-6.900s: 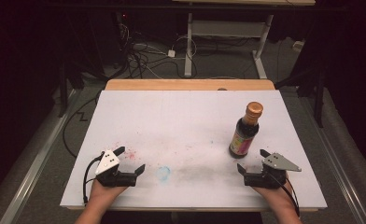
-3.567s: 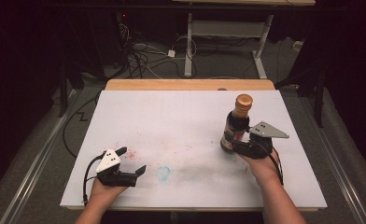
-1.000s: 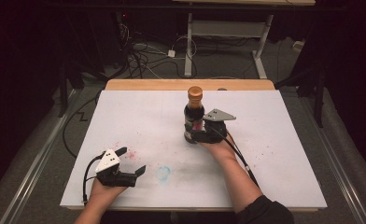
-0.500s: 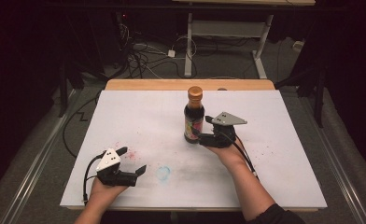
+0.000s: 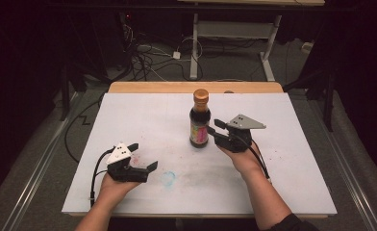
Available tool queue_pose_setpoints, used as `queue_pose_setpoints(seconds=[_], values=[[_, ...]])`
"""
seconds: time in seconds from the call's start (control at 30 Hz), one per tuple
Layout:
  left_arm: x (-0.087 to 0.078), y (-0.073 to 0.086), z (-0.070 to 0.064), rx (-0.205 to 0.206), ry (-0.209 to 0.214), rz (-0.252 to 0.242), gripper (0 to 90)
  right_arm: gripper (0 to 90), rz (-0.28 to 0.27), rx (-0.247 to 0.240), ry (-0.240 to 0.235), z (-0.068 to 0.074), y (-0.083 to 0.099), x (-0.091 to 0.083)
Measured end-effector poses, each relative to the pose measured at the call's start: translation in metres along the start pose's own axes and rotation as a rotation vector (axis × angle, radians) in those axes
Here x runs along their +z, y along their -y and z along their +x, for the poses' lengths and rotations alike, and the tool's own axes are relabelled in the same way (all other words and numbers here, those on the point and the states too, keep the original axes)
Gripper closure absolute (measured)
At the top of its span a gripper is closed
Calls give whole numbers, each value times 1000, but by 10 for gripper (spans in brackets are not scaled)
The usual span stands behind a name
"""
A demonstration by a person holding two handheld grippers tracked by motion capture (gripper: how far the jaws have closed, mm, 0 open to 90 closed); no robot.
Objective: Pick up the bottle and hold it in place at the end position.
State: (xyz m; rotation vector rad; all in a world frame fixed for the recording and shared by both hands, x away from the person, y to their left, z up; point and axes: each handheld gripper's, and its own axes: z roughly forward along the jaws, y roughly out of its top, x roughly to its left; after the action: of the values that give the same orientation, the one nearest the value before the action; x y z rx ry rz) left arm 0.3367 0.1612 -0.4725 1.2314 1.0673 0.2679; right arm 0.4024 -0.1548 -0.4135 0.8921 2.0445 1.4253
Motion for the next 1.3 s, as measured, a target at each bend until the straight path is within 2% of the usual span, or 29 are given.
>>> queue_pose_setpoints(seconds=[0.13, 0.23, 0.37, 0.4, 0.53, 0.67, 1.0, 1.3], values=[[15, 0, -5, 15, 4, 32, 0, 732, -3, -2, 0, -2, -1, -4], [26, -2, -10, 15, 29, 38, 0, 778, -11, -8, -5, -4, -3, -6], [39, -6, -16, -8, 45, 64, 0, 847, -26, -9, -4, -6, -4, -9], [42, -7, -18, -17, 58, 60, 0, 893, -35, -11, 3, -7, -5, -11], [55, -9, -22, -18, 80, 61, 0, 900, -50, -13, 3, -8, -7, -12], [69, -11, -26, -1, 100, 67, 0, 900, -45, -12, 1, -10, -12, -13], [106, -14, -37, 9, 142, 73, 0, 900, -32, -18, -13, -11, -20, -13], [134, -17, -46, 1, 154, 74, 0, 900, -40, -24, -25, -14, -29, -15]])
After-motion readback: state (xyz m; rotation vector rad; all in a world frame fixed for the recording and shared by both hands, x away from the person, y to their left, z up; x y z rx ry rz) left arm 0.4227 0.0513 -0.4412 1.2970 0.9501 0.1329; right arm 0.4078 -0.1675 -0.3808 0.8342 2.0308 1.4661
